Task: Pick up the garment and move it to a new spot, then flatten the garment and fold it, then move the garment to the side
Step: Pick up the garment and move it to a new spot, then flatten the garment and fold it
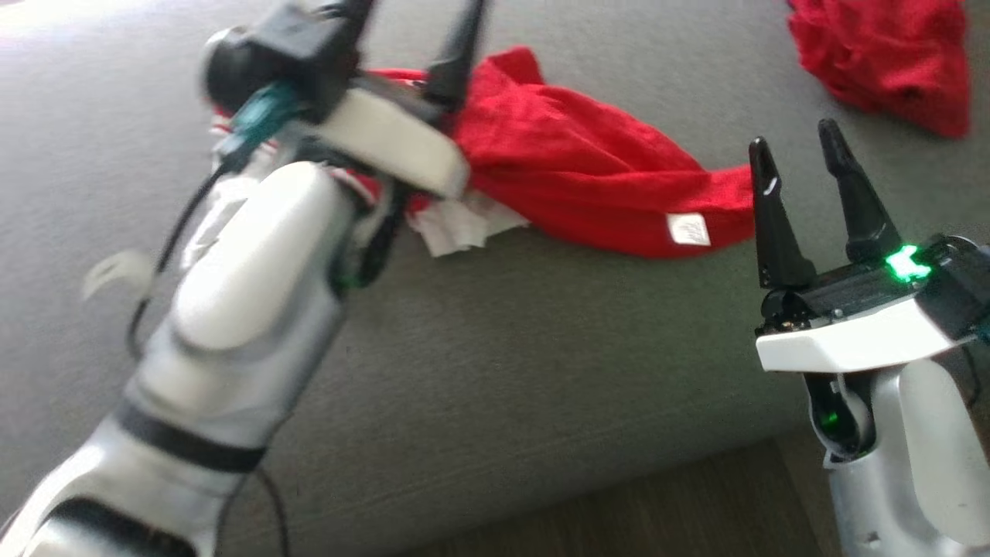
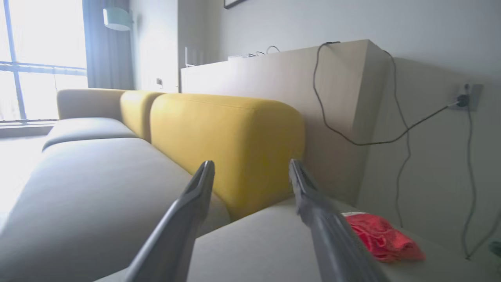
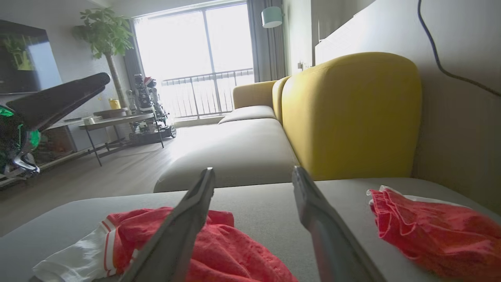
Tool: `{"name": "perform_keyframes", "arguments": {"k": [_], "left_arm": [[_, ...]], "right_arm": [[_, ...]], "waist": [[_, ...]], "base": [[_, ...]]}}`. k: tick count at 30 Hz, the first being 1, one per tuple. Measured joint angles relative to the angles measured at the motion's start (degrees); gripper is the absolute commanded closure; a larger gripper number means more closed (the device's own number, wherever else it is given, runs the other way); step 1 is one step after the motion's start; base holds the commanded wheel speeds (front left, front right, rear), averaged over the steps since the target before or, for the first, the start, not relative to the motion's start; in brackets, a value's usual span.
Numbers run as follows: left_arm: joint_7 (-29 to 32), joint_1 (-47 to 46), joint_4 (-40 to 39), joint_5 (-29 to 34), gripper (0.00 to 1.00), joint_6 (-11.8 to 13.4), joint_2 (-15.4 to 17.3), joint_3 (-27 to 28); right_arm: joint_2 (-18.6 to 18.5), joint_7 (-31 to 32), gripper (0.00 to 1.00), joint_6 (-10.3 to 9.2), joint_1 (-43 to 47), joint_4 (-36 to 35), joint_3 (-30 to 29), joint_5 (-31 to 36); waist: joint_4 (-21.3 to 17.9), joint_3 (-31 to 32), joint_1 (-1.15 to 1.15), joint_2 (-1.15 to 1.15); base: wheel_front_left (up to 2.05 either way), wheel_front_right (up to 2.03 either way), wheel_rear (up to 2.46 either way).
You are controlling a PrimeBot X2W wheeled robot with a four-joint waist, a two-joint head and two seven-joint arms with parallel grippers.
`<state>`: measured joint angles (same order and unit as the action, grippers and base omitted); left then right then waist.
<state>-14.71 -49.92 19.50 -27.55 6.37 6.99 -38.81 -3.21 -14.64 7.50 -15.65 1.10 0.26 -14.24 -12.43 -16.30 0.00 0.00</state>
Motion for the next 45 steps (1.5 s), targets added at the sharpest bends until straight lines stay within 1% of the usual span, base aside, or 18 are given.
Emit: {"name": "perform_keyframes", "arguments": {"k": [2,5,9,16,18,20,24,29,32,35,40,41,45], "left_arm": [[-0.01,2.60,-1.71,1.37,0.00,0.27,2.11,2.70],[0.00,8.61,-4.21,3.16,0.00,0.13,4.92,5.15],[0.00,17.66,-7.26,4.08,0.00,-0.47,7.33,8.15],[0.01,33.48,-11.33,5.12,0.00,-0.74,7.82,14.79],[0.01,37.04,-12.37,6.39,0.00,-0.75,7.19,16.48],[0.01,40.96,-13.35,6.97,0.00,-1.02,4.35,19.02],[0.01,43.45,-13.86,9.15,0.00,-2.90,0.73,20.98],[0.01,43.57,-13.84,11.67,0.00,-5.76,-1.45,22.65],[0.01,43.46,-13.70,12.83,0.00,-7.00,-2.32,23.07],[0.01,43.33,-13.25,13.45,0.00,-7.98,-3.23,23.15],[0.01,42.44,-12.29,13.44,0.00,-8.92,-3.97,23.04],[0.01,42.44,-12.29,13.44,0.00,-8.92,-3.97,23.04],[0.01,42.34,-12.05,13.02,0.00,-8.91,-4.12,22.74]], "right_arm": [[0.00,0.00,0.00,0.00,0.12,0.41,-0.01,1.25],[-0.01,0.00,0.00,0.00,0.67,0.91,-0.22,2.92],[0.00,0.00,0.00,0.00,3.13,1.93,-0.33,4.80],[0.00,0.01,0.00,0.00,5.15,4.61,-0.37,5.69],[0.00,0.01,0.00,0.00,5.79,4.87,-0.62,5.69],[0.02,0.01,0.00,0.00,6.74,5.31,-1.15,5.69],[0.02,0.01,0.00,0.00,7.17,6.13,-1.47,6.17],[0.02,0.35,0.00,0.00,6.91,6.80,-0.99,7.68],[0.02,2.08,0.00,0.00,6.10,7.77,0.77,9.69],[-0.55,3.52,0.00,0.00,2.75,9.99,3.00,11.77],[-4.23,5.87,0.00,0.00,-5.11,16.22,4.28,15.46],[-4.23,5.87,0.00,0.00,-5.11,16.22,4.28,15.46],[-6.50,7.70,0.00,0.00,-9.45,22.83,3.97,18.37]], "waist": [[1.90,0.89,0.00,0.00],[4.88,2.36,0.00,0.00],[8.74,4.47,0.00,0.00],[13.93,7.71,0.00,0.00],[14.93,8.32,0.00,0.00],[16.17,8.94,0.00,0.00],[17.47,9.27,0.00,0.00],[19.04,8.95,0.00,0.00],[20.15,8.34,0.00,0.00],[21.64,7.54,0.00,0.00],[25.01,6.16,0.00,0.00],[25.01,6.16,0.00,0.00],[28.00,5.00,0.00,0.00]], "base": [[0.00,0.00,0.00],[0.00,0.00,0.00],[0.00,0.00,0.00],[0.00,0.00,0.00],[0.00,0.00,0.00],[0.00,0.00,0.00],[0.00,0.00,0.00],[0.00,0.00,0.00],[0.00,0.00,0.00],[0.00,0.00,0.00],[0.00,0.00,0.00],[0.00,0.00,0.00],[0.00,0.00,0.00]]}}
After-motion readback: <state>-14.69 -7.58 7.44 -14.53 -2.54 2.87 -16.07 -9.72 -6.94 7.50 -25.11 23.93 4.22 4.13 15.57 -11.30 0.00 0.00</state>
